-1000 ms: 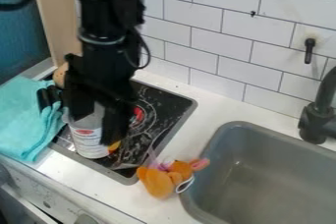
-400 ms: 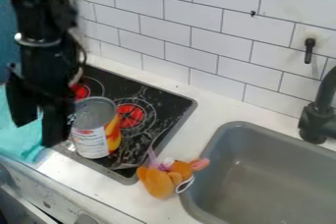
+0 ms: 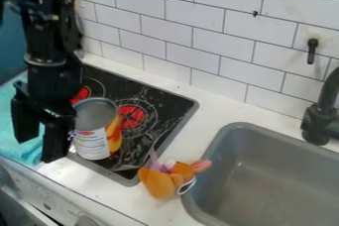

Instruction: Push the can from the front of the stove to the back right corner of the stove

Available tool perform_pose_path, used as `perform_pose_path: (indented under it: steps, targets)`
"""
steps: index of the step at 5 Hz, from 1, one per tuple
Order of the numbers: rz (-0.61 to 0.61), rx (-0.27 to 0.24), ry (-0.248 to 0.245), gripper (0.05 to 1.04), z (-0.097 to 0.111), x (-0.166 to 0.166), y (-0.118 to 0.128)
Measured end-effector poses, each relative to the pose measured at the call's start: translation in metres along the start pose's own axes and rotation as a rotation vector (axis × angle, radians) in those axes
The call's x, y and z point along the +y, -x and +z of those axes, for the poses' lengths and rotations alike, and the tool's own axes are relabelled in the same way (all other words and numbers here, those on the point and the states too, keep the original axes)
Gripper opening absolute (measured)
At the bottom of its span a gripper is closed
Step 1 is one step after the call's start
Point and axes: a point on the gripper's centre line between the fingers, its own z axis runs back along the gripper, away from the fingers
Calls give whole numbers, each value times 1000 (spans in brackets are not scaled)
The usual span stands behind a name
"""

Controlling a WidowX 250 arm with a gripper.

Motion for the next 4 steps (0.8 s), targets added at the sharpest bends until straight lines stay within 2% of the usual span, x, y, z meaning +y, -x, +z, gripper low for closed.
perform_pose_path:
  steps: [2, 3, 4]
  targets:
    - [-108, -66, 77, 1008, -12, -25, -26]
    - [-140, -93, 53, 1008, -6, -37, -50]
    - [-144, -75, 49, 1008, -10, -46, -72]
